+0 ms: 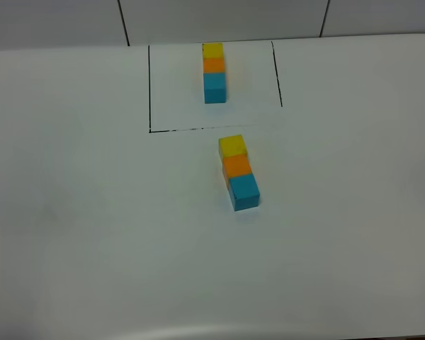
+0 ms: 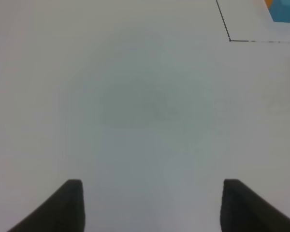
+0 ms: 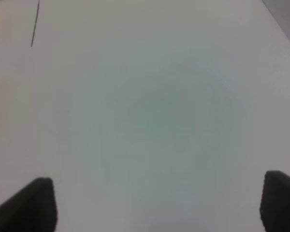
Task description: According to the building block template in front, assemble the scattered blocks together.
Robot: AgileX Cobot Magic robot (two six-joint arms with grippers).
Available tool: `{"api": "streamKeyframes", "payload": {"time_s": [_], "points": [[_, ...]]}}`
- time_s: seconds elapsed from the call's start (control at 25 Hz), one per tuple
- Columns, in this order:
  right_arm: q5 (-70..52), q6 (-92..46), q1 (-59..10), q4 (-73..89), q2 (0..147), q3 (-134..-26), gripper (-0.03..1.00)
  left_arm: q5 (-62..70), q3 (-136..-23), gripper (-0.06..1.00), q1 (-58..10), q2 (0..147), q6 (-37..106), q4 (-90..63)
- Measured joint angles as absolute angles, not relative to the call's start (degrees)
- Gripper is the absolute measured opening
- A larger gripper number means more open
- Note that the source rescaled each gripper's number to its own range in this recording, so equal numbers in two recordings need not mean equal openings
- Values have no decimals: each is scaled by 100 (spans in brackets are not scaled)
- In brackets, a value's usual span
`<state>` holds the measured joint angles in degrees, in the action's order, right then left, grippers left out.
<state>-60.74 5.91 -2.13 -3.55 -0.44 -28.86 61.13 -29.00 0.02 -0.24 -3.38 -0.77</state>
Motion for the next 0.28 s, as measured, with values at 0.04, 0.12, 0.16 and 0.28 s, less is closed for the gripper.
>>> {"api": "streamKeyframes", "payload": {"time_s": [0.04, 0.12, 0.16, 0.28], "points": [[-6074, 591, -213, -355, -44, -2886, 71, 6113, -2900, 35, 2, -24, -338, -77], [-6074, 591, -213, -355, -44, -2886, 71, 6113, -2900, 35, 2, -24, -338, -77], [-6074, 591, -213, -355, -44, -2886, 71, 6113, -2900, 35, 2, -24, -338, -77], [-6074, 591, -213, -355, -44, -2886, 71, 6113, -2900, 35, 2, -24, -338, -77]]}}
